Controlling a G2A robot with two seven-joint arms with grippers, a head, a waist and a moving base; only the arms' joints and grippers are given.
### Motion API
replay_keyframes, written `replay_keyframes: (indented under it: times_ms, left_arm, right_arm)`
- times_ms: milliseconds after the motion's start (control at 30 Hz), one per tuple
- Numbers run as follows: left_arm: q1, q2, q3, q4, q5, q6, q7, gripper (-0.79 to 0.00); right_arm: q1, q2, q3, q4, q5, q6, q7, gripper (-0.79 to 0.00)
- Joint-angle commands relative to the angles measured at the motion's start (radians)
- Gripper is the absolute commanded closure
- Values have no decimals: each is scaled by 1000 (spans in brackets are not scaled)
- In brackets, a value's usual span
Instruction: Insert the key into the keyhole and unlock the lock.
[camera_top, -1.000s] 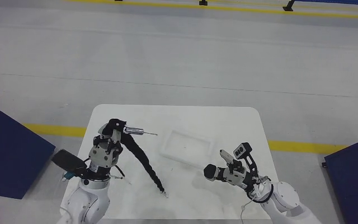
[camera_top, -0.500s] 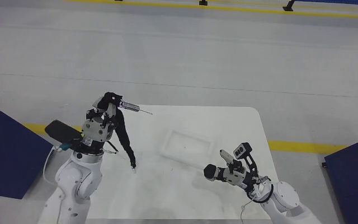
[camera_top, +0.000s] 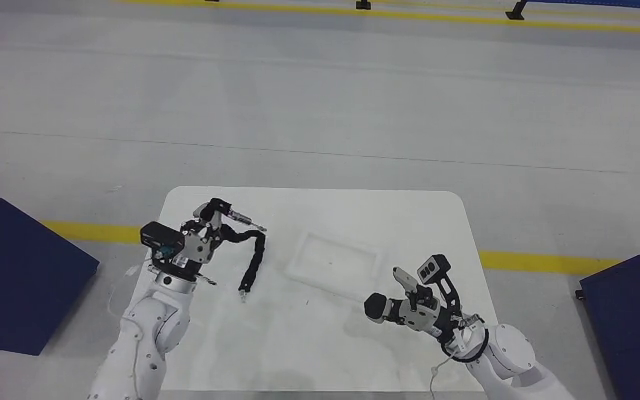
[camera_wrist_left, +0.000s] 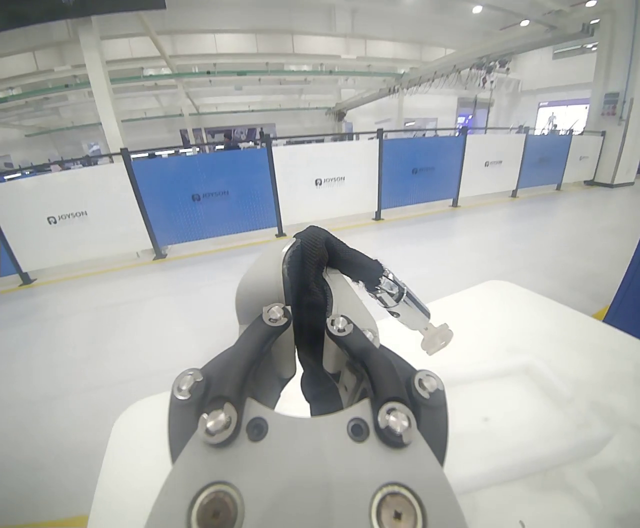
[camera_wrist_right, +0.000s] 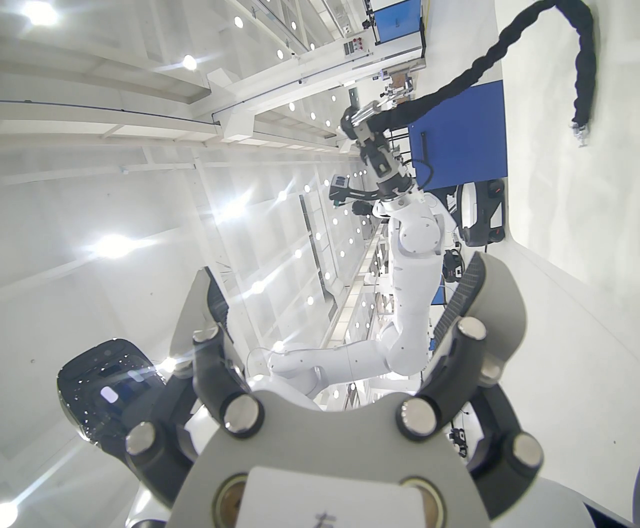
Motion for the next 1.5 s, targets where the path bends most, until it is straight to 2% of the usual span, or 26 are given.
replay_keyframes:
  times_ms: [0, 300, 600, 800, 1067, 1100, 1133, 1167, 1333, 1467]
  left_arm:
    - [-24, -2, 13, 60, 12, 3, -9, 0]
    - [-144, -15, 77, 321, 52, 40, -68, 0]
    - [-241, -35, 150, 525, 83, 62, -111, 0]
    - [-264, -46, 186, 589, 86, 58, -111, 0]
    - [-256, -43, 194, 595, 115, 72, -147, 0]
    - [-252, -41, 192, 591, 124, 73, -156, -89]
    - [-248, -39, 189, 583, 127, 71, -159, -529]
    - [-242, -36, 185, 575, 128, 69, -164, -785]
    - [-198, -18, 160, 500, 161, 48, -194, -785]
    - [-131, 2, 121, 380, 177, 17, -215, -785]
  right_arm:
    - [0, 0, 0, 0, 0, 0, 0, -785]
    - [0, 0, 0, 0, 0, 0, 0, -785]
    - [0, 0, 0, 0, 0, 0, 0, -785]
    - [0, 0, 0, 0, 0, 0, 0, -785]
    - [0, 0, 0, 0, 0, 0, 0, -785]
    - [0, 0, 0, 0, 0, 0, 0, -785]
    - [0, 0, 0, 0, 0, 0, 0, -785]
    - [0, 0, 0, 0, 0, 0, 0, -785]
    - [0, 0, 0, 0, 0, 0, 0, -785]
    - [0, 0, 0, 0, 0, 0, 0, -785]
